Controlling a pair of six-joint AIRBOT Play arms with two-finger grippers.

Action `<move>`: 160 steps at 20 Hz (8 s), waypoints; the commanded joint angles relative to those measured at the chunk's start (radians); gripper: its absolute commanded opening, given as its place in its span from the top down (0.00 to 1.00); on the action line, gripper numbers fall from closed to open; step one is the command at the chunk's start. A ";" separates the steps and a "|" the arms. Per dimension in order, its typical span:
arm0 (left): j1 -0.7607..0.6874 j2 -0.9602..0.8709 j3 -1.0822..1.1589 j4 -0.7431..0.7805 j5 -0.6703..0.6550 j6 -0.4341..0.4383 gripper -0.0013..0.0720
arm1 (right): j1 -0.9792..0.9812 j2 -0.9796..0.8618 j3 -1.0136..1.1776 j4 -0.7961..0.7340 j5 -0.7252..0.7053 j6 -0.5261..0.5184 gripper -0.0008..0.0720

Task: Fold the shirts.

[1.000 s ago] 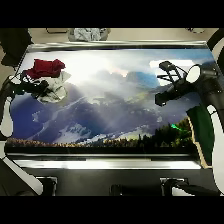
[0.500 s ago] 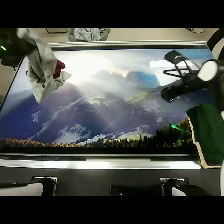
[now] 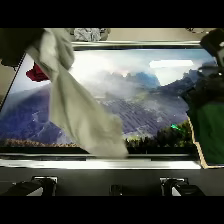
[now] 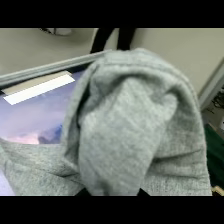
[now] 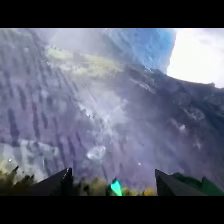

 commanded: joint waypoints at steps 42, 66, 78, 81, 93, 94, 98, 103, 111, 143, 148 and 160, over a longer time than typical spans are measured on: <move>-0.668 -0.177 -1.271 -0.288 0.611 -0.193 0.46 | 0.001 -0.217 -0.579 0.013 -0.037 -0.023 0.04; -0.433 0.201 -1.070 0.090 0.393 -0.124 0.95 | -0.012 -0.225 -0.388 0.297 -0.338 -0.085 0.94; 0.195 0.468 -0.006 0.206 0.483 -0.109 0.95 | -0.011 0.223 0.292 0.099 -0.540 0.083 0.94; 0.195 0.465 -0.001 0.237 0.576 -0.109 0.95 | -0.011 0.239 0.292 0.106 -0.521 0.084 0.94; 0.195 0.200 -0.001 0.308 0.801 -0.109 0.95 | -0.011 0.099 0.293 0.087 -0.202 0.210 0.94; 0.195 0.151 -0.001 0.307 0.826 -0.109 0.95 | -0.011 0.049 0.292 0.078 -0.159 0.235 0.94; 0.186 -0.099 -0.001 0.293 0.845 -0.109 0.95 | -0.011 -0.207 0.250 0.079 -0.148 0.336 0.94; 0.142 -0.438 -0.001 0.294 0.779 -0.086 0.95 | -0.011 -0.608 0.244 0.134 -0.273 0.401 0.94; 0.031 -0.690 -0.001 0.294 0.185 -0.098 0.60 | -0.008 -0.862 0.245 0.157 -0.106 0.314 0.94; 0.359 0.005 -1.147 0.085 0.562 -0.386 0.95 | -0.068 -0.853 0.245 0.038 0.175 0.053 0.94; 0.359 -0.346 -0.746 0.086 0.446 -0.364 0.95 | -0.089 -0.753 -0.022 0.072 0.184 0.053 0.94; 0.464 -0.446 -0.449 0.391 -0.370 -0.192 0.18 | -0.089 -0.573 -0.357 0.263 -0.067 0.051 0.94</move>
